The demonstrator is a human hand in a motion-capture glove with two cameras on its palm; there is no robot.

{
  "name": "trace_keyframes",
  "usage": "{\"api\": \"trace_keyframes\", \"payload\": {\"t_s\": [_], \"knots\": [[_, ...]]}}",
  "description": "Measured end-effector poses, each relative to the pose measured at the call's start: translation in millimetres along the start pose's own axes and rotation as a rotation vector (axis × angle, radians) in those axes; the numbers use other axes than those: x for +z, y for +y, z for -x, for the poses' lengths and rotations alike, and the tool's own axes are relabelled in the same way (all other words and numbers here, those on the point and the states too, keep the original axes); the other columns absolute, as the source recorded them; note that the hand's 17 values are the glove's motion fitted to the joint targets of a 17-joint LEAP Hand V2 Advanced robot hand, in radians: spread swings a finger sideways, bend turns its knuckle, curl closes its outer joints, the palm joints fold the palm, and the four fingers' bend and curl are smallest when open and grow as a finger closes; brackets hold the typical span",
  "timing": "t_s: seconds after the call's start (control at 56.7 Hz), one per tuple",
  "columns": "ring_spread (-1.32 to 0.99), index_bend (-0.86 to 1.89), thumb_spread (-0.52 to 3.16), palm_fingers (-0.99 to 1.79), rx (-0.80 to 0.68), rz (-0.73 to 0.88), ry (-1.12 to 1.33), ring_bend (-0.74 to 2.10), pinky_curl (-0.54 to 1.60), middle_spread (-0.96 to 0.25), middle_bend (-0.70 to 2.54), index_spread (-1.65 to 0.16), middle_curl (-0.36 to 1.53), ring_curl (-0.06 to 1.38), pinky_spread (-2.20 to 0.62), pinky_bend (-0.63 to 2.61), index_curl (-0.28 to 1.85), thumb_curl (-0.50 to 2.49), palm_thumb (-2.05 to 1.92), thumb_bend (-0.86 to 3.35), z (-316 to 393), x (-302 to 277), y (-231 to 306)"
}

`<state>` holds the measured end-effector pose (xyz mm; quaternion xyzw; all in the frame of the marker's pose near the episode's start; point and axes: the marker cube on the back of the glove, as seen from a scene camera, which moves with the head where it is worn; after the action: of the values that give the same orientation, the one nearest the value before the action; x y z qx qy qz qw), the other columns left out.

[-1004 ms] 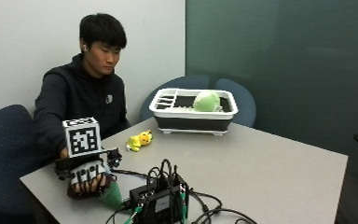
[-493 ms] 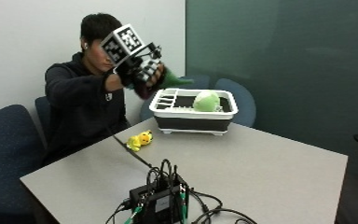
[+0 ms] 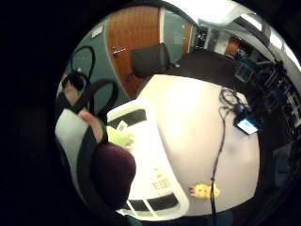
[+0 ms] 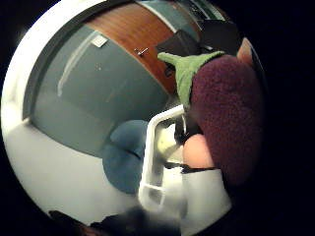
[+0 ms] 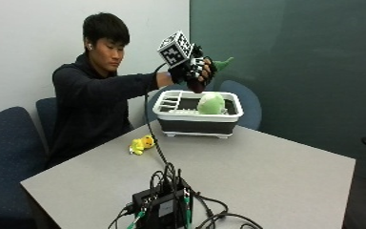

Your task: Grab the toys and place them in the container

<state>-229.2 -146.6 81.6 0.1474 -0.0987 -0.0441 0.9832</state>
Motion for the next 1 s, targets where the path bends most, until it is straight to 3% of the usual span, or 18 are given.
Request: {"api": "trace_keyframes", "payload": {"t_s": [0.07,0.123,0.194,0.247,0.37,0.599,0.74,1.004], "knots": [[-0.27,0.16,1.09,0.87,-0.029,0.051,-0.013,1.36,0.46,-0.23,1.0,-0.23,0.81,0.56,-0.34,0.97,0.35,0.66,0.51,-0.02,12,13,7],[-0.28,0.16,1.15,0.6,-0.037,0.162,-0.047,1.28,0.47,-0.22,0.89,-0.23,0.78,0.54,-0.3,0.96,0.36,0.61,0.42,-0.05,13,16,10],[-0.21,0.22,1.17,-0.12,-0.038,0.26,-0.093,0.98,0.52,-0.17,0.6,-0.22,0.7,0.5,-0.18,1.04,0.42,0.53,0.24,-0.09,7,11,14],[-0.16,0.21,1.17,-0.2,-0.038,0.265,-0.116,0.81,0.45,-0.13,0.48,-0.21,0.63,0.41,-0.13,1.0,0.38,0.49,0.15,-0.08,-3,-1,16],[-0.1,0.18,1.18,-0.1,-0.099,0.279,-0.071,0.67,0.39,-0.09,0.36,-0.19,0.55,0.3,-0.04,0.93,0.38,0.44,0.07,-0.04,-44,-40,36],[-0.03,0.21,1.22,-0.15,-0.197,0.495,0.164,0.39,0.34,-0.06,0.28,-0.2,0.5,0.22,0.02,0.79,0.4,0.39,0.08,-0.01,-132,-81,99],[-0.01,0.15,1.2,-0.26,-0.038,0.705,0.347,0.19,0.33,-0.01,0.13,-0.19,0.43,0.18,0.04,0.76,0.4,0.38,0.09,-0.02,-219,-72,125],[0.02,0.14,1.13,-0.31,-0.137,0.898,0.489,0.12,0.32,0.04,0.1,-0.16,0.32,0.15,0.04,0.68,0.34,0.35,0.05,-0.03,-249,0,209]]}}
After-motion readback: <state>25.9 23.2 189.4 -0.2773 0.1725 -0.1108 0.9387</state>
